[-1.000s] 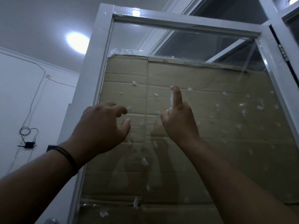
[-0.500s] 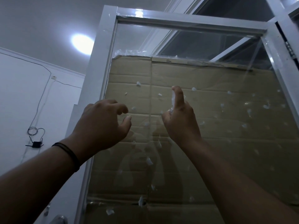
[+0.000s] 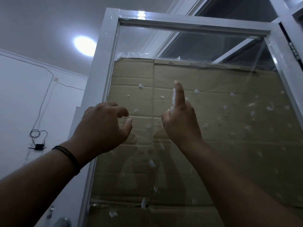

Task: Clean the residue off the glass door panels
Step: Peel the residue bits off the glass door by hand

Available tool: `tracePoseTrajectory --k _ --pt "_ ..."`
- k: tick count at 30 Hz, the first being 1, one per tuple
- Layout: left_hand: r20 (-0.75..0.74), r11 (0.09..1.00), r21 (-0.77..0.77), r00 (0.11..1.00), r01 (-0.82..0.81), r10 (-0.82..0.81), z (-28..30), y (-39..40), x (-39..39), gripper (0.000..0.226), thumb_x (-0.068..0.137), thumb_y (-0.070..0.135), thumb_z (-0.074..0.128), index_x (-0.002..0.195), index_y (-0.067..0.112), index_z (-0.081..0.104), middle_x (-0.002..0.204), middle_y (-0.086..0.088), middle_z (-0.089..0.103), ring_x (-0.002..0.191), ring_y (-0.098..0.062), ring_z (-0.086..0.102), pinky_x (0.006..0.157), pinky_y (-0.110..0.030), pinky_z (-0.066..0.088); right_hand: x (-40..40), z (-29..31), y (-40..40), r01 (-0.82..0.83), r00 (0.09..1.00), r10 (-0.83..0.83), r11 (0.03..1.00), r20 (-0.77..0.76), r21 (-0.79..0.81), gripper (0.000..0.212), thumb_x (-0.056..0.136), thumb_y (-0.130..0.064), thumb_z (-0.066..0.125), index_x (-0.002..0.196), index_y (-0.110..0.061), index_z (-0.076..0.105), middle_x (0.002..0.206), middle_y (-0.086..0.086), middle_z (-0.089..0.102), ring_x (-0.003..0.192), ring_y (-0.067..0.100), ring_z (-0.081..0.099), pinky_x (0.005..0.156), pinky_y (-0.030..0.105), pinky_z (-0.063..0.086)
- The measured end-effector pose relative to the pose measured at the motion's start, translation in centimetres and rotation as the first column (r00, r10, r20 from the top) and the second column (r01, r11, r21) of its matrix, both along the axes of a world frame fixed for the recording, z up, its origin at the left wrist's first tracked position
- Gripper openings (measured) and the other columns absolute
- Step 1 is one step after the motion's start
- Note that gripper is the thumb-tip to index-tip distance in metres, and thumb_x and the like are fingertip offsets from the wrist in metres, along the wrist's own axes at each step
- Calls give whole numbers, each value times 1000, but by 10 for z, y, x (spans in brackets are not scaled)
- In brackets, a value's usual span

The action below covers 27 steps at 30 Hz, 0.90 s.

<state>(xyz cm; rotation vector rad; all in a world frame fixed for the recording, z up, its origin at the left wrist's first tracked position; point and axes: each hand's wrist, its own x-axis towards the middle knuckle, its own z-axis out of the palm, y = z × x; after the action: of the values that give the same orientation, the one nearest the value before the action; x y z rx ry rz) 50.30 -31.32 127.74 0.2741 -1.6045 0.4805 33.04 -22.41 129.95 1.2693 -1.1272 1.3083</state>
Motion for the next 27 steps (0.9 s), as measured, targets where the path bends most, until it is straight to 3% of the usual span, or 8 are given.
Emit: tracePoseTrajectory --k 4,9,16,23,27 --pt "7 1000 -5 1000 -14 14 -1 -1 0 28 86 37 63 100 14 72 95 -1 69 77 -12 54 78 -37 50 -5 -1 0 58 997 -56 998 53 -27 66 85 -6 48 141 -24 20 89 8 47 62 11 44 49 23 33" --pt "13 1000 0 1000 -20 20 -5 -4 0 28 85 37 63 99 15 71 93 0 68 76 -11 53 78 -37 50 -12 -7 -1 53 994 -56 998 99 25 63 84 -8 46 140 -22 21 87 10 49 63 18 46 54 27 33" --pt "28 999 14 999 -37 37 -12 -11 -1 26 86 38 63 98 16 71 89 5 64 73 -10 52 76 -37 50 -4 -20 -11 -6 998 2 998 65 62 65 80 -6 50 135 -28 24 76 -1 42 57 1 38 45 17 23" --pt "38 998 36 998 -50 49 -16 -18 2 26 85 37 62 97 16 71 84 11 55 73 -9 51 75 -34 47 9 -33 -23 -65 997 59 985 44 159 61 82 -9 48 134 -29 23 78 4 51 59 5 45 46 18 25" --pt "54 997 44 997 -63 60 -18 -22 4 25 85 38 61 95 17 71 82 13 51 72 -9 51 75 -34 47 14 -37 -25 -87 995 82 989 48 117 62 84 -8 49 135 -29 22 82 2 48 60 3 43 46 15 23"
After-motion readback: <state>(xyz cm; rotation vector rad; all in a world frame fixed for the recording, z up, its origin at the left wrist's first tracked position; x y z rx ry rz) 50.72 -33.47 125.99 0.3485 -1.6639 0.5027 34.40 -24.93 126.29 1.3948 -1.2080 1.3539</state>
